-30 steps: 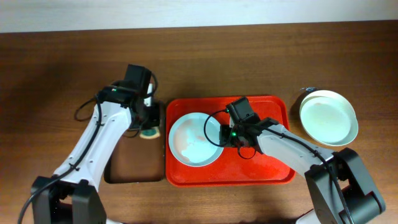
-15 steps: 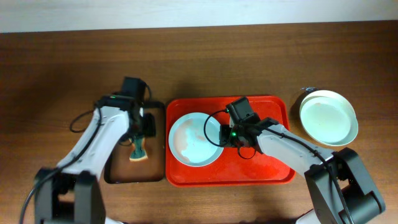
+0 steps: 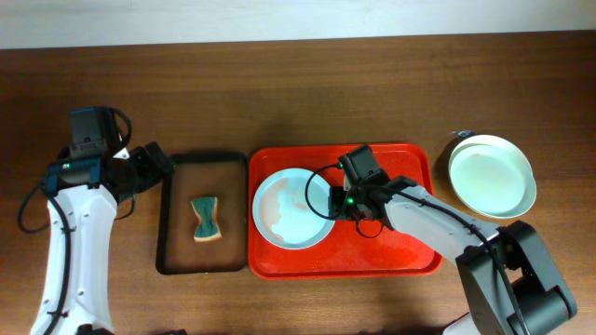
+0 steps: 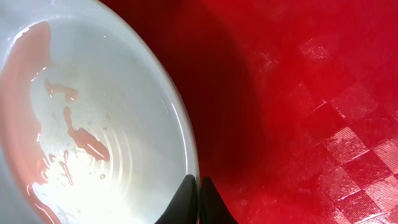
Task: Clean dirty plates on tray and stack at the side
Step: 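Return the sponge to the black tray and release it with left gripper, then lift the pale blue plate with right gripper and swing it right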
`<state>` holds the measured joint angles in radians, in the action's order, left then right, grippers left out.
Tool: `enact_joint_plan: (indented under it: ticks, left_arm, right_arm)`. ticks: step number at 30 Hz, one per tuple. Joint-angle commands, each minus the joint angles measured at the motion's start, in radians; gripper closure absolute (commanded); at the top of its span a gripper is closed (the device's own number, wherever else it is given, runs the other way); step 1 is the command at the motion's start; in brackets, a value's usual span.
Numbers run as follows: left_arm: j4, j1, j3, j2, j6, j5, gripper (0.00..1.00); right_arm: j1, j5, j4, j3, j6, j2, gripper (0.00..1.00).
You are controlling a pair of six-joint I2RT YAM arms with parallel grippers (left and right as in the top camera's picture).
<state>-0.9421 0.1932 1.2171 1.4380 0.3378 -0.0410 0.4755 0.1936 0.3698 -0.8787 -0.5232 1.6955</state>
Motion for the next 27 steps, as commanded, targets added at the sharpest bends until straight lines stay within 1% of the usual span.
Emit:
enact_joint_plan:
  ticks: [1,2,3,5,6,7,8,9,10,12,13,15,16,18,19,20,22,24,25,27]
  left_arm:
    - [-0.002,0.004,0.01,-0.006,0.01,0.0,0.01]
    - [-0.002,0.004,0.01,-0.006,0.01,0.0,0.01]
    - [-0.002,0.004,0.01,-0.006,0.01,0.0,0.01]
    - [-0.002,0.004,0.01,-0.006,0.01,0.0,0.01]
    - [-0.002,0.004,0.01,-0.006,0.01,0.0,0.01]
    - [-0.002,0.004,0.01,-0.006,0.01,0.0,0.01]
    - [-0.002,0.004,0.01,-0.006,0.01,0.0,0.01]
    - [-0.002,0.004,0.01,-0.006,0.01,0.0,0.01]
    - [-0.002,0.004,0.01,-0.006,0.01,0.0,0.01]
    - [-0.002,0.004,0.01,-0.006,0.01,0.0,0.01]
    - [-0.002,0.004,0.01,-0.006,0.01,0.0,0.01]
    - [-0.002,0.004,0.01,-0.006,0.01,0.0,0.01]
    - [-0.002,0.004,0.01,-0.006,0.01,0.0,0.01]
    - [-0.002,0.004,0.01,-0.006,0.01,0.0,0.01]
    - [-0.002,0.004,0.01,-0.006,0.01,0.0,0.01]
    - [-0.002,0.004,0.01,-0.006,0.01,0.0,0.01]
    - [-0.002,0.004,0.01,-0.006,0.01,0.0,0.01]
    - [-0.002,0.004,0.01,-0.006,0.01,0.0,0.01]
    - [-0.002,0.004,0.01,-0.006,0.01,0.0,0.01]
    - [-0.002,0.004,0.01,-0.006,0.01,0.0,0.01]
  right_arm:
    - [0.001,0.006,0.003,0.004,-0.008,0.022,0.78]
    - [0.001,0.006,0.002,0.004,-0.008,0.022,0.65]
    - [0.001,0.006,0.003,0.004,-0.008,0.022,0.58]
    - [0.001,0.006,0.003,0.004,-0.009,0.022,0.59]
    - [0.001,0.006,0.003,0.004,-0.01,0.022,0.69]
    - [0.001,0.005,0.003,0.004,-0.016,0.022,0.83]
    - [0.001,0.005,0.002,0.004,-0.016,0.022,0.92]
    - [0.001,0.006,0.002,0.004,-0.016,0.022,0.96]
    - [-0.005,0.016,0.01,-0.005,-0.015,0.018,0.96]
    - [-0.059,0.144,0.015,-0.035,-0.016,-0.017,0.96]
    - [-0.117,0.272,0.017,-0.054,-0.016,-0.054,0.96]
    - [-0.16,0.29,0.084,-0.073,-0.016,-0.1,0.96]
    - [-0.181,0.278,0.158,-0.098,-0.016,-0.13,0.96]
    - [-0.161,0.171,0.336,-0.221,-0.034,-0.154,0.96]
    - [-0.134,0.114,0.381,-0.279,-0.07,-0.152,0.96]
    - [-0.089,0.047,0.386,-0.338,-0.099,-0.152,0.96]
    - [0.008,-0.127,0.365,-0.393,-0.134,-0.152,0.96]
    - [0.064,-0.192,0.307,-0.394,-0.167,-0.15,0.96]
    - [0.136,-0.3,0.248,-0.394,-0.174,-0.144,0.96]
    - [0.204,-0.411,0.218,-0.394,-0.174,-0.118,0.96]
